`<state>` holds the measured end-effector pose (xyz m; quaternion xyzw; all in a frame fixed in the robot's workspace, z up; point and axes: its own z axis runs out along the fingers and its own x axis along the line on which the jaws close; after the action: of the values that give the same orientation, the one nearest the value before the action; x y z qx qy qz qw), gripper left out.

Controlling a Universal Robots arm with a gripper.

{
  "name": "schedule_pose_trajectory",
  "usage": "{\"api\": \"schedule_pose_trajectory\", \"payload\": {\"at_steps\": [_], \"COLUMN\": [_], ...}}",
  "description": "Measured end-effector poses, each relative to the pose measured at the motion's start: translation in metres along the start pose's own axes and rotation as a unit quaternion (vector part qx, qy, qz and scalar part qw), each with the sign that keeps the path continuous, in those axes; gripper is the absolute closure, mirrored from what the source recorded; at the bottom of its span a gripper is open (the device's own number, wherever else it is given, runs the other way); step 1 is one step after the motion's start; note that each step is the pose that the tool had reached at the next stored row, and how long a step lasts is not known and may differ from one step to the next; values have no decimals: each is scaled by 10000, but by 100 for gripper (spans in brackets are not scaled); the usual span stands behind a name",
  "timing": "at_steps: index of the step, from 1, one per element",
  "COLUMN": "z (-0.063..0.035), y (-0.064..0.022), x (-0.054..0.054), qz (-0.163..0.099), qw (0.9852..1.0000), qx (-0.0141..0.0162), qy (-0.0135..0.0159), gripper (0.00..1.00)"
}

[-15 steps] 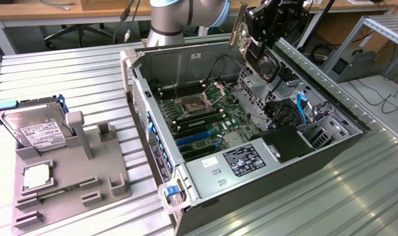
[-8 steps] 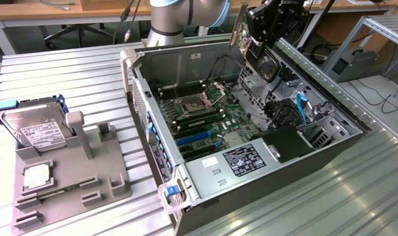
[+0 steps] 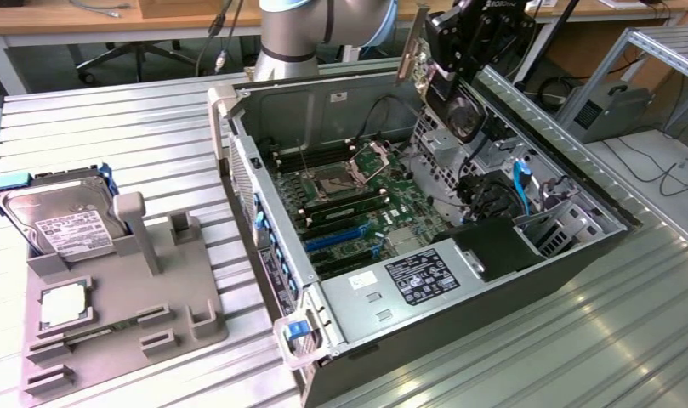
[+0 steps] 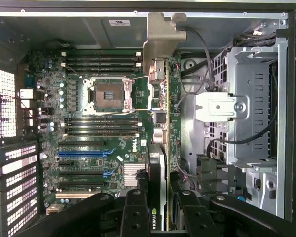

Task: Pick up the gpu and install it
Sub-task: 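Pick up the gpu and move the gpu toward the slot, then insert the gpu into the slot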

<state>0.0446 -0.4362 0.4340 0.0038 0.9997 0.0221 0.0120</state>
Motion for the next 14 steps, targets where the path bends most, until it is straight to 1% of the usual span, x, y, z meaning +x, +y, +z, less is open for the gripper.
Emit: {"api": "schedule_pose_trajectory", "payload": {"at_steps": [14], "z": [0], "y": [0], "x": [-4], "qz": [7], "qw": [10000], "qx": [0], "qy": [0], "gripper": [73]}}
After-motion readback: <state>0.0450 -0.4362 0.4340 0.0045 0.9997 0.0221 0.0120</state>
